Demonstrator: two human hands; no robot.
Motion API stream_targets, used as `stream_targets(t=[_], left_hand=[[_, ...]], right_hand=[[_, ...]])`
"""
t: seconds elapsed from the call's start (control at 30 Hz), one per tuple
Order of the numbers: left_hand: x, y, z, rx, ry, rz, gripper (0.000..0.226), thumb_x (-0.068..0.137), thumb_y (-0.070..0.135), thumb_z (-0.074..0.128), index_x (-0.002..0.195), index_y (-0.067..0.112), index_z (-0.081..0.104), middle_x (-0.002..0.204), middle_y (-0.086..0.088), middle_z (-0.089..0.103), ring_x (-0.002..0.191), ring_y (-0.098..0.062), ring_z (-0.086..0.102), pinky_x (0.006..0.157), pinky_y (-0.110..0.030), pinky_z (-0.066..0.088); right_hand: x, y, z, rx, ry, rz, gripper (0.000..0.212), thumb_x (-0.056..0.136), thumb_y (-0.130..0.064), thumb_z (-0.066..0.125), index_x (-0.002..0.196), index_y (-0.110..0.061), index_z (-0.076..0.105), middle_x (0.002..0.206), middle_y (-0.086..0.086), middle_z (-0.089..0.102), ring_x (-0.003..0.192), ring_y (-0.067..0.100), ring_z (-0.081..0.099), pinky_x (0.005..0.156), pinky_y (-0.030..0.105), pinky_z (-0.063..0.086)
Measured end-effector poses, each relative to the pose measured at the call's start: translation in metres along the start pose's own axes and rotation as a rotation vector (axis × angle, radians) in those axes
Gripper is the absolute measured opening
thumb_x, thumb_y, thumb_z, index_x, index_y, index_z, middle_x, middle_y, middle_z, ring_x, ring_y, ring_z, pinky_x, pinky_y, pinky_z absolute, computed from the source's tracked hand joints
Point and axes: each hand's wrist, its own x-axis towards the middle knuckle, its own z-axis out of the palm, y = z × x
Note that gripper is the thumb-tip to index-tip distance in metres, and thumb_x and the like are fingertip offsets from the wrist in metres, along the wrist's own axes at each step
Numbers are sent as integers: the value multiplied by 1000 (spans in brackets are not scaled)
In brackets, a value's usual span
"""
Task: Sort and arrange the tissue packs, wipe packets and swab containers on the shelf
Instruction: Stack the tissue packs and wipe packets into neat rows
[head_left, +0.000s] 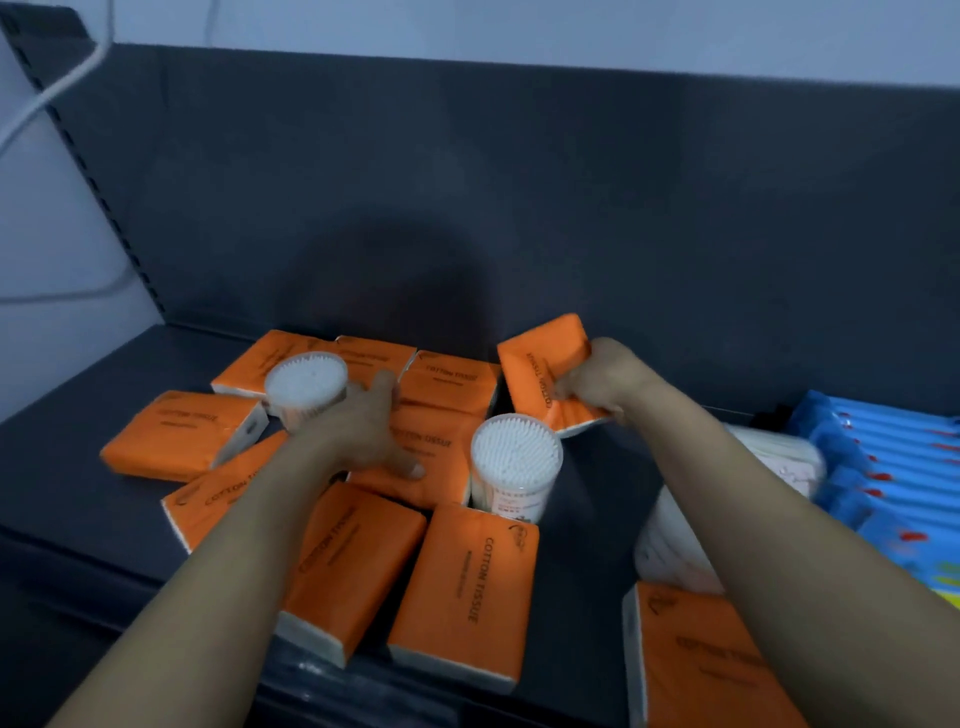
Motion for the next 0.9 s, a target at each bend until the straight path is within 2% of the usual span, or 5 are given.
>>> stream_targets(t=[0.3,0.5,0.63,0.8,0.9], left_hand=[[-11,5,-11,58,160,78,68,68,35,80,127,21,49,104,0,47,78,-7,38,53,-16,27],[-49,23,-29,-178,470,13,47,70,24,78,108,6,56,109,-8,29,83,-28,48,80,-36,43],[-90,76,-28,-341,738,126,46,75,30,73,106,11,46,87,4,41,83,-21,44,71,-35,36],[-134,197,17,-589,590,372,46,79,47,66,101,11,49,83,3,56,75,-20,59,66,-39,51],[-154,279,60,-658,477,537,38,83,47,61,99,14,52,83,2,59,74,-16,60,74,-43,54]], right_hand=[[-28,3,-33,223,80,-229,52,78,-7,70,124,-12,47,118,6,58,103,23,57,79,34,46],[-58,22,-70,322,130,-367,49,78,-12,72,123,-14,51,109,3,62,93,18,61,71,26,47],[-86,51,-117,383,186,-448,43,79,-18,72,119,-17,56,104,-2,65,88,11,64,68,21,48],[-130,130,-199,462,363,-424,22,82,-26,69,102,-20,62,98,1,70,90,19,68,84,36,55],[-167,194,-256,425,544,-367,19,85,-31,65,100,-19,62,91,-1,68,78,13,64,71,20,51]])
